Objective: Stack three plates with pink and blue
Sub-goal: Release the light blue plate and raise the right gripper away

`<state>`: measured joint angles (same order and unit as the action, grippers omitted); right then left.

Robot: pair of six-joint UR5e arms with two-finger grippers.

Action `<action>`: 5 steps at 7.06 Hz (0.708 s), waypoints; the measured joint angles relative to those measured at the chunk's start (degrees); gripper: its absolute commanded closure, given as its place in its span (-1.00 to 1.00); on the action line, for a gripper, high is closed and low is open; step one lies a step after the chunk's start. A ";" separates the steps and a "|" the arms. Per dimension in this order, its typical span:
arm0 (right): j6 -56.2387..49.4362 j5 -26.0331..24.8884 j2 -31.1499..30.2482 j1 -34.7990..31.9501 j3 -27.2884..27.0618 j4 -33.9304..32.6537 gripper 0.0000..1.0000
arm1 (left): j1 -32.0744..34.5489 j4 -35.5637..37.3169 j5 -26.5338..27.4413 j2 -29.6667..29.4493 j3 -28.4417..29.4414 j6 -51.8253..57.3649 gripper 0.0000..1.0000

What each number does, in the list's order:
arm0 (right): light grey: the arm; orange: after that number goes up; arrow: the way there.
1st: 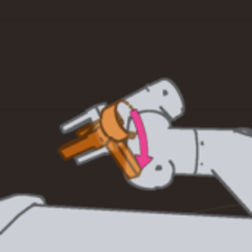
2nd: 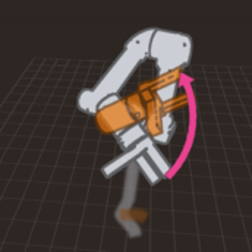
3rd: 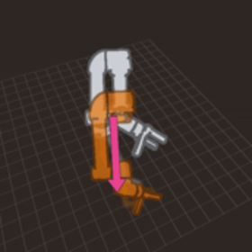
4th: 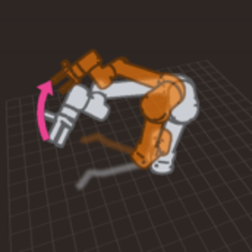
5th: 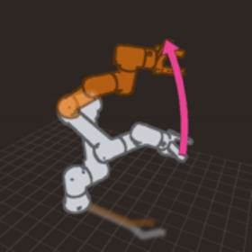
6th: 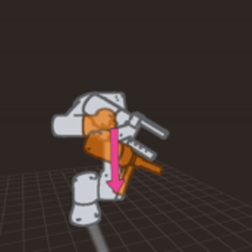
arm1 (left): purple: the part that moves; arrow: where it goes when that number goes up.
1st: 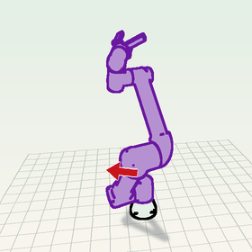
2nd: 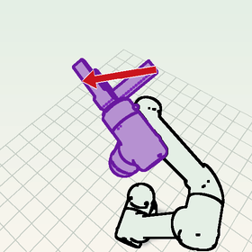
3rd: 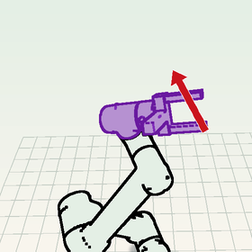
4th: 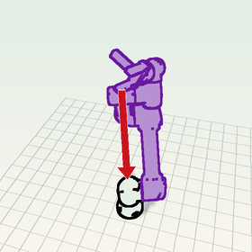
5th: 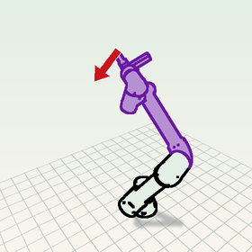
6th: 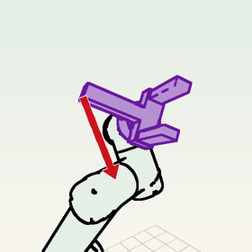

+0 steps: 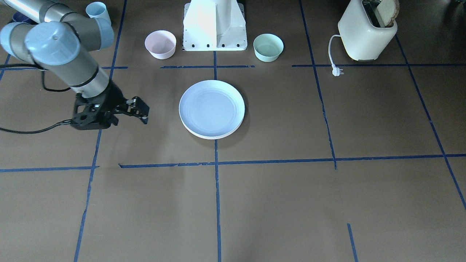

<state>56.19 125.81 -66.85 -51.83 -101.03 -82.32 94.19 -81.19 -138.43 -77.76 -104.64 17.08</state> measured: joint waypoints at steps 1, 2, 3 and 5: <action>-11.85 3.34 -1.45 -6.96 0.15 -5.41 -1.00 | -0.87 1.06 2.53 -1.13 -0.04 0.02 -1.00; -23.33 5.87 -4.62 -13.24 0.19 -8.45 -1.00 | -1.40 2.19 3.84 -1.74 -0.08 -0.12 -1.00; -34.47 7.62 -9.20 -18.80 0.19 -9.65 -1.00 | -1.62 2.87 4.33 -2.17 -0.13 -1.01 -1.00; -54.75 10.16 -20.21 -28.19 0.13 -9.98 -0.99 | -1.70 2.63 4.47 -2.59 -0.20 -3.18 -1.00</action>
<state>1.43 135.96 -87.06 -80.03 -100.90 -92.30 92.48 -78.56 -133.96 -80.34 -104.83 13.90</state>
